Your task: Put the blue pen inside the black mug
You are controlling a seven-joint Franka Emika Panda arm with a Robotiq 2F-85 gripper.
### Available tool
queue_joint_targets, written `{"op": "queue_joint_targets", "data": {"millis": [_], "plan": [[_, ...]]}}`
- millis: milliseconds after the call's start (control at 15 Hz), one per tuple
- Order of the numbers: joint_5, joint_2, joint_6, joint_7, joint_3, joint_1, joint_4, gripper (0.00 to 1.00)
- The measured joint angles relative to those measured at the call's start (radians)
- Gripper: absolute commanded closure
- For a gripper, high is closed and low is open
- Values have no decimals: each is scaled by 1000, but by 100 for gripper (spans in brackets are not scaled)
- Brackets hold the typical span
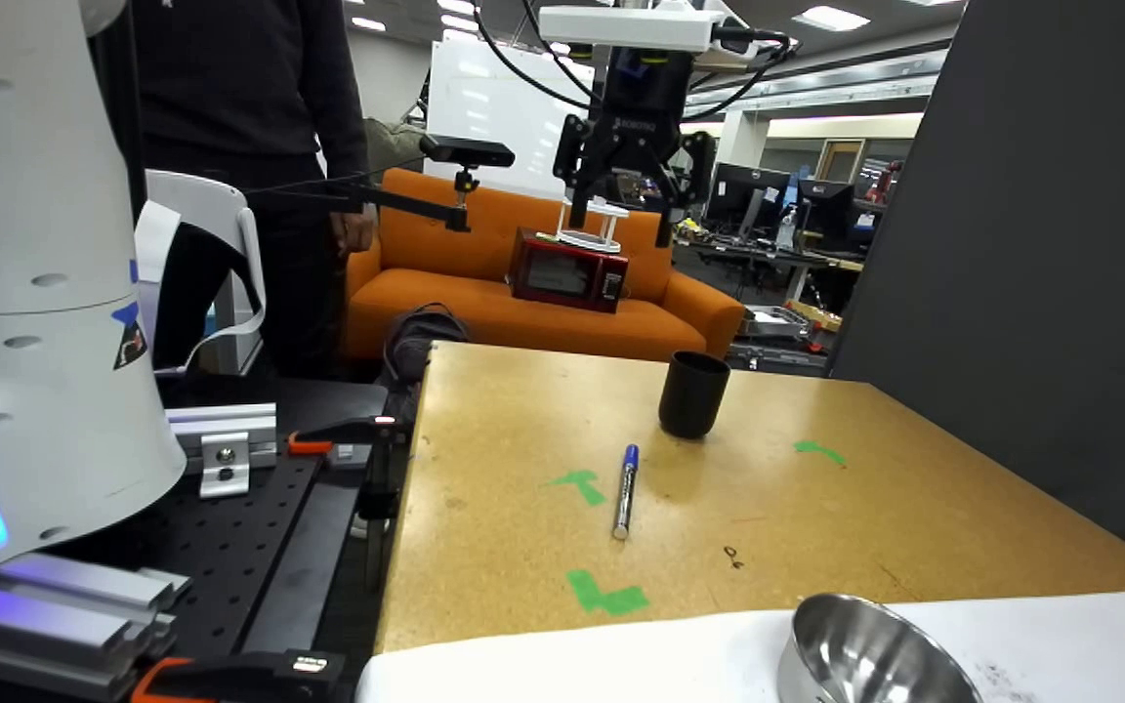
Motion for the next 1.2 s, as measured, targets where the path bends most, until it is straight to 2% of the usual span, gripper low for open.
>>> {"op": "queue_joint_targets", "data": {"millis": [200, 467, 800, 933, 1200], "plan": [[-8, 30, 12, -42, -3, -4, 1, 0], [4, 136, 117, -221, -33, -19, 6, 0], [88, 330, 204, -463, -43, -67, 37, 0], [102, 406, 241, -506, -31, -91, 63, 0], [102, 504, 321, -515, 27, -122, 124, 0]]}}
